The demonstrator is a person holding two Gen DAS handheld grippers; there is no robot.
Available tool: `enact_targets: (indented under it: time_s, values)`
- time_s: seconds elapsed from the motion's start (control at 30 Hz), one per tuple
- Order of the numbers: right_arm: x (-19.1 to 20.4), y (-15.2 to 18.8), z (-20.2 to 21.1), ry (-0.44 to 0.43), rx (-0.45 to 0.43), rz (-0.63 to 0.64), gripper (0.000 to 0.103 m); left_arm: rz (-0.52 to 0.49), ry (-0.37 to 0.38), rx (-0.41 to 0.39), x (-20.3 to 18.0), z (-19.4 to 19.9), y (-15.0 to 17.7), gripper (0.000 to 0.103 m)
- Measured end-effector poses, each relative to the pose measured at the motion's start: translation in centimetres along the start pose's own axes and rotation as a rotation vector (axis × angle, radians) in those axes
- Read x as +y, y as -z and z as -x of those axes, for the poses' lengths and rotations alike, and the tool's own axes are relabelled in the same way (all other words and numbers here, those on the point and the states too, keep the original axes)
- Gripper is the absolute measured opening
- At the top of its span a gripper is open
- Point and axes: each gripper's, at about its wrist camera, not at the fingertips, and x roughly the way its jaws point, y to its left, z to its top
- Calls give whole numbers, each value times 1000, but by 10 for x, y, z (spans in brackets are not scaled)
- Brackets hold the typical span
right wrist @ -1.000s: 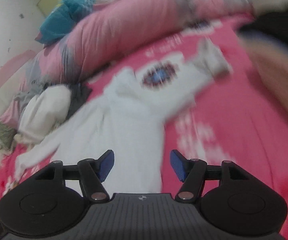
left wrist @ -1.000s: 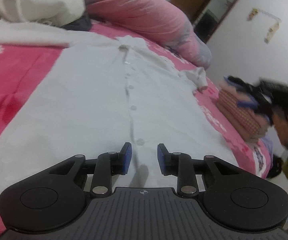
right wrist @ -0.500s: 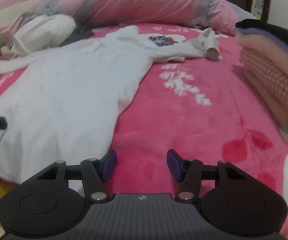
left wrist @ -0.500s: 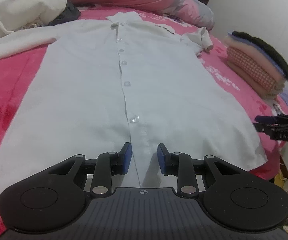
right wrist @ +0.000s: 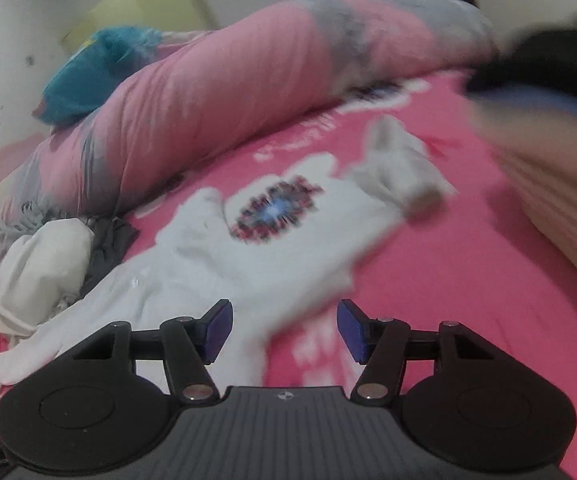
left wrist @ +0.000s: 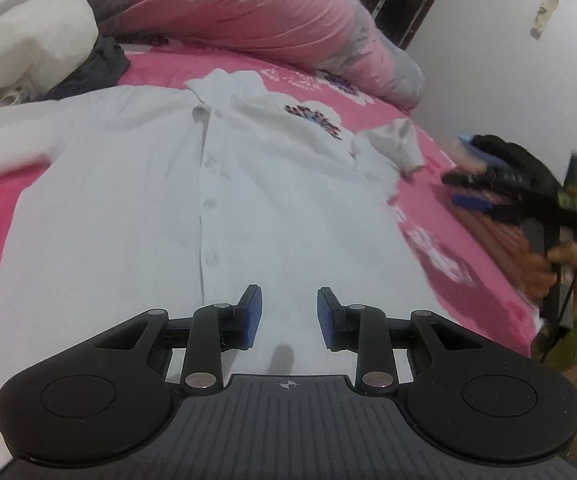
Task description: Fold clothes
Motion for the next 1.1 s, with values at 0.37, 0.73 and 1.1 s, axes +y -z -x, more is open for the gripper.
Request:
enact_targets:
  time_s: [0.37, 0.73, 1.1]
  values:
    - [94, -70, -179, -71, 85, 425, 55, -19, -17, -56, 33, -55, -5, 30]
    - [118, -54, -237, 59, 112, 560, 2, 75, 111, -103, 54, -52, -6, 30]
    - [51, -69, -248, 105, 85, 171, 10, 91, 110, -108, 58, -54, -5, 30]
